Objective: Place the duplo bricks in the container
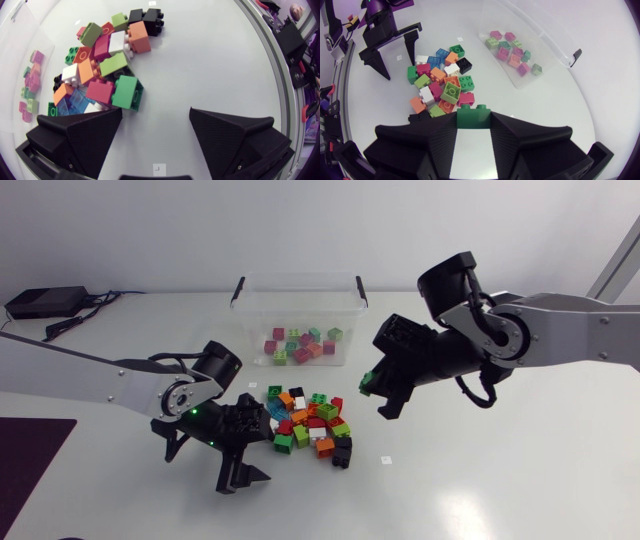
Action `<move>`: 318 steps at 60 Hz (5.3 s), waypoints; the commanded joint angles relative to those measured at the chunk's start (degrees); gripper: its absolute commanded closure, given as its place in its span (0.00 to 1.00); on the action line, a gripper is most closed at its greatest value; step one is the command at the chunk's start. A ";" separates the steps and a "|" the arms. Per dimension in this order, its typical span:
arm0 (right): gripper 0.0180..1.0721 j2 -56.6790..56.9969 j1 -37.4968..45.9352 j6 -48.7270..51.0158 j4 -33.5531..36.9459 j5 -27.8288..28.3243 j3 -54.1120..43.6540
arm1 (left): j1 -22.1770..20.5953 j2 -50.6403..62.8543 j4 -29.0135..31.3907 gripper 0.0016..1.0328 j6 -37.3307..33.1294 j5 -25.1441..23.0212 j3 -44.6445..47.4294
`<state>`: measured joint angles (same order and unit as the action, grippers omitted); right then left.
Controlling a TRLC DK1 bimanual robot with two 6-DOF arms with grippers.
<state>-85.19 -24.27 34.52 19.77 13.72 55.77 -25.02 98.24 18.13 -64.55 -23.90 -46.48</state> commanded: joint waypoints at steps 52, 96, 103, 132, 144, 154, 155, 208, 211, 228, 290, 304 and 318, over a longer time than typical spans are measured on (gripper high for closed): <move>0.83 0.81 -3.24 -2.00 5.37 0.35 9.45 | -3.99 5.12 -3.63 0.44 2.24 0.35 -3.36; 0.83 -18.17 -2.01 -7.45 2.99 0.26 34.06 | -2.49 -7.27 -0.29 0.79 3.47 -0.01 0.60; 0.83 -22.74 -0.95 -8.60 2.73 0.26 39.59 | -0.91 -9.82 1.03 0.79 3.12 -0.27 0.69; 0.82 -36.89 1.86 -10.35 2.47 0.08 55.41 | 7.00 -15.97 1.91 0.79 4.00 -5.02 -3.36; 0.72 -42.61 2.74 -10.97 3.35 -0.53 62.36 | 8.58 -15.88 1.03 0.79 7.16 -7.12 -7.40; 0.15 -45.51 3.00 -11.06 5.46 -1.06 66.84 | 10.43 -14.56 -3.89 0.79 11.82 -8.09 -10.56; 0.13 -45.51 3.00 -11.14 5.46 -1.23 66.93 | 10.69 -14.30 -4.16 0.79 12.08 -8.09 -11.18; 0.07 -15.01 3.09 -10.70 -4.13 -0.88 31.51 | 13.85 8.99 -15.14 0.78 28.78 -9.23 -40.27; 0.07 -13.07 3.27 -10.70 -4.74 -0.80 28.87 | 13.59 10.75 -15.05 0.78 29.49 -9.15 -42.29; 0.07 -5.25 4.32 -10.09 -7.29 -0.18 15.95 | 12.01 18.48 -14.44 0.78 31.16 -7.39 -51.96; 0.07 -0.24 4.50 -7.45 -7.55 1.93 5.76 | 10.16 21.30 13.16 0.05 26.41 -1.68 -70.68; 0.08 -0.07 2.21 -2.18 -2.02 4.57 1.89 | 9.46 5.47 13.16 0.05 18.59 -1.76 -48.27; 0.11 0.02 -0.69 -0.07 -0.52 4.65 -4.18 | 10.43 -4.63 13.07 0.05 11.64 -1.50 -30.69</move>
<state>-86.13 -23.97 32.56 18.24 18.06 54.50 -15.16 96.01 30.59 -49.06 -25.19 -83.00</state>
